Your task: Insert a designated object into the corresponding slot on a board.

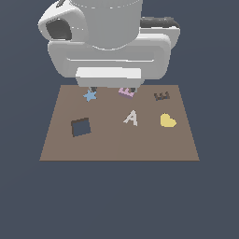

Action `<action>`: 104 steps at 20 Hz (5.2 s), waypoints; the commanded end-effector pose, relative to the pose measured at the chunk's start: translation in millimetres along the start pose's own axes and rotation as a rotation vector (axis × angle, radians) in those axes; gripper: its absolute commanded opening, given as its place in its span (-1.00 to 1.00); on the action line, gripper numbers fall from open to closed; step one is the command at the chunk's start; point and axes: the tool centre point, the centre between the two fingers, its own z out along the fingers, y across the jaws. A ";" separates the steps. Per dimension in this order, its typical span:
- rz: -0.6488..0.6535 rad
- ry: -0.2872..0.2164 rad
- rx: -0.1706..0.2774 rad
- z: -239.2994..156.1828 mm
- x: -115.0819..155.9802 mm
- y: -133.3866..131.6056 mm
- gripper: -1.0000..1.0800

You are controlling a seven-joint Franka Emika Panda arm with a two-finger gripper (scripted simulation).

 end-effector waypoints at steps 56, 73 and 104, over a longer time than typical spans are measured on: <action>-1.183 -0.051 0.019 132.5 -119.5 -36.5 0.92; -1.188 -0.051 0.018 153.0 -121.2 -35.6 -1.00; -1.692 -0.047 0.031 145.5 -111.0 -154.2 -1.00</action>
